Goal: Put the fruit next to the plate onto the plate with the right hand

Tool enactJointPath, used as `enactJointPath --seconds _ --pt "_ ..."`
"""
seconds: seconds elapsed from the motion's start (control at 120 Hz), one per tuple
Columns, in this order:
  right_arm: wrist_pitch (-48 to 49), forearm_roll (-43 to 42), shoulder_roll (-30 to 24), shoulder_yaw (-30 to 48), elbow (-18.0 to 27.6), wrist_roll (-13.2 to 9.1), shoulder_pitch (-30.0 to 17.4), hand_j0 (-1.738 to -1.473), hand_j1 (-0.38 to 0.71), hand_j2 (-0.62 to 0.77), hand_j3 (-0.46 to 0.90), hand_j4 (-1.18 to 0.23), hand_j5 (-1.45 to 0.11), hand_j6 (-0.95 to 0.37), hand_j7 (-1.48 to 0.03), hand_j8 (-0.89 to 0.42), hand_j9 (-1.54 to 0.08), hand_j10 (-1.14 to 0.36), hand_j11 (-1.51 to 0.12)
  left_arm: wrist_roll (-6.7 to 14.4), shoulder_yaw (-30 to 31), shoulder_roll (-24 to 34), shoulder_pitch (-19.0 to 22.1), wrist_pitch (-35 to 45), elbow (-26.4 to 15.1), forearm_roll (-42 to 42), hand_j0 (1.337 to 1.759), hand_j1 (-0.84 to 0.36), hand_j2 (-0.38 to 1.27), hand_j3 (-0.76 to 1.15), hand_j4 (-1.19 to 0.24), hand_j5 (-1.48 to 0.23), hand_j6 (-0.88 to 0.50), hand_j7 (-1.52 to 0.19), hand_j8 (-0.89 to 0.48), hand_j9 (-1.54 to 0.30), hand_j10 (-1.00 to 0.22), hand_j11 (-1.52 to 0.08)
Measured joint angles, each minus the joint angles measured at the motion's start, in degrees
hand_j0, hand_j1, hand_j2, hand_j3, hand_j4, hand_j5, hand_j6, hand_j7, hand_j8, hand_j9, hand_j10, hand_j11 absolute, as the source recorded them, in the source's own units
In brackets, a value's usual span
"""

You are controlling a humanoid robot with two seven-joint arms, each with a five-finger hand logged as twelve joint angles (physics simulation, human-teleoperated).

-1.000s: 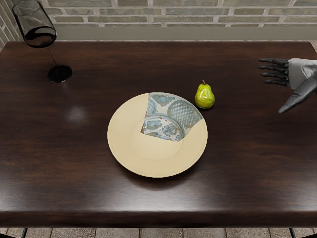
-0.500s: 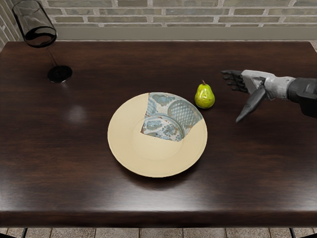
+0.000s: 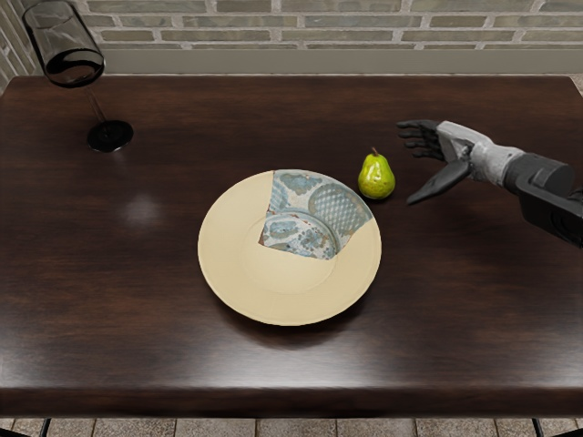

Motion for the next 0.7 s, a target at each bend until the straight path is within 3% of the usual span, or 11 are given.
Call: enactJointPath --seconds 0.2,0.7 --pt "-9.8 -0.5 3.7 -0.4 -1.8 1.9 -1.5 -1.658 -0.12 -0.04 0.0 -0.19 -0.25 -0.19 -0.25 -0.19 -0.25 -0.19 -0.25 0.0 0.0 0.0 0.0 0.0 0.0 0.0 1.658 0.35 0.0 0.0 0.0 0.0 0.0 0.0 0.0 0.0 0.0 0.0" --pt "-18.9 -2.9 10.3 -1.7 -3.5 2.2 -3.7 -1.658 -0.05 -0.05 0.0 -0.25 -0.33 -0.25 -0.33 -0.25 -0.33 -0.25 -0.33 0.0 0.0 0.0 0.0 0.0 0.0 0.0 1.658 0.35 0.0 0.0 0.0 0.0 0.0 0.0 0.0 0.0 0.0 0.0"
